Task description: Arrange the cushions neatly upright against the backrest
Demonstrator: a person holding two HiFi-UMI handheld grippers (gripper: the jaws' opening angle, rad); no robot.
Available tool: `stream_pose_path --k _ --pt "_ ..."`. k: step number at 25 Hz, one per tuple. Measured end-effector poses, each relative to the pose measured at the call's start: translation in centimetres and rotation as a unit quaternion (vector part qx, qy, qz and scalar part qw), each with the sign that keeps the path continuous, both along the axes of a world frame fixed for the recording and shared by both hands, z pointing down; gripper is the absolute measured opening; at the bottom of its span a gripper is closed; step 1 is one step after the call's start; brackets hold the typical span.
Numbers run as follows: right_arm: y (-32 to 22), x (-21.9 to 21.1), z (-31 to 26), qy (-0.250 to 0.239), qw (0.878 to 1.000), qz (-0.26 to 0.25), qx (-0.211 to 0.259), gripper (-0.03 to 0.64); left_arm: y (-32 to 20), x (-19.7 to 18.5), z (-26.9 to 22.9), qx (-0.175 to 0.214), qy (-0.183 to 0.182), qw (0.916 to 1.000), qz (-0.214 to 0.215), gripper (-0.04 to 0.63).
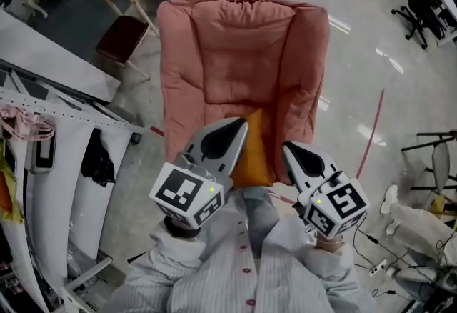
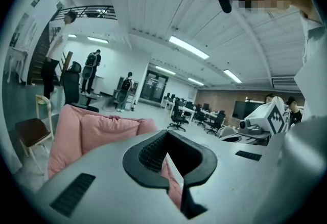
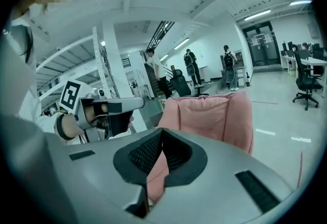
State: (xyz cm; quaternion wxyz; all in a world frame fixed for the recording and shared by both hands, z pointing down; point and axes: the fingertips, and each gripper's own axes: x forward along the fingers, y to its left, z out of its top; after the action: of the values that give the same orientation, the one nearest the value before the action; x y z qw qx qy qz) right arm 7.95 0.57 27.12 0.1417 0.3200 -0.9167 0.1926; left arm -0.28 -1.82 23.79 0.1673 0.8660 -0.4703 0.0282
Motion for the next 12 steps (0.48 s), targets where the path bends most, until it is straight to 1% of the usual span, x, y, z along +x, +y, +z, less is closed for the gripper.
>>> stream_pose_path --k 5,10,12 --pt "-1.1 -0.5 1.7 0.009 0.999 0.051 -0.015 0.014 -2.7 -0.3 2.2 -0.022 -0.005 0.9984 0.052 0.011" --pt "-1.7 -0.4 4.1 0.023 0.995 0.092 -0.030 0.014 -4.4 0.3 5.3 -0.046 -0.006 0.9937 0.103 0.011" --pt "-1.9 -0.1 5.6 0.034 0.993 0.109 -0.039 0.014 -5.0 0.5 7.1 -0.056 -0.014 0.9913 0.118 0.011"
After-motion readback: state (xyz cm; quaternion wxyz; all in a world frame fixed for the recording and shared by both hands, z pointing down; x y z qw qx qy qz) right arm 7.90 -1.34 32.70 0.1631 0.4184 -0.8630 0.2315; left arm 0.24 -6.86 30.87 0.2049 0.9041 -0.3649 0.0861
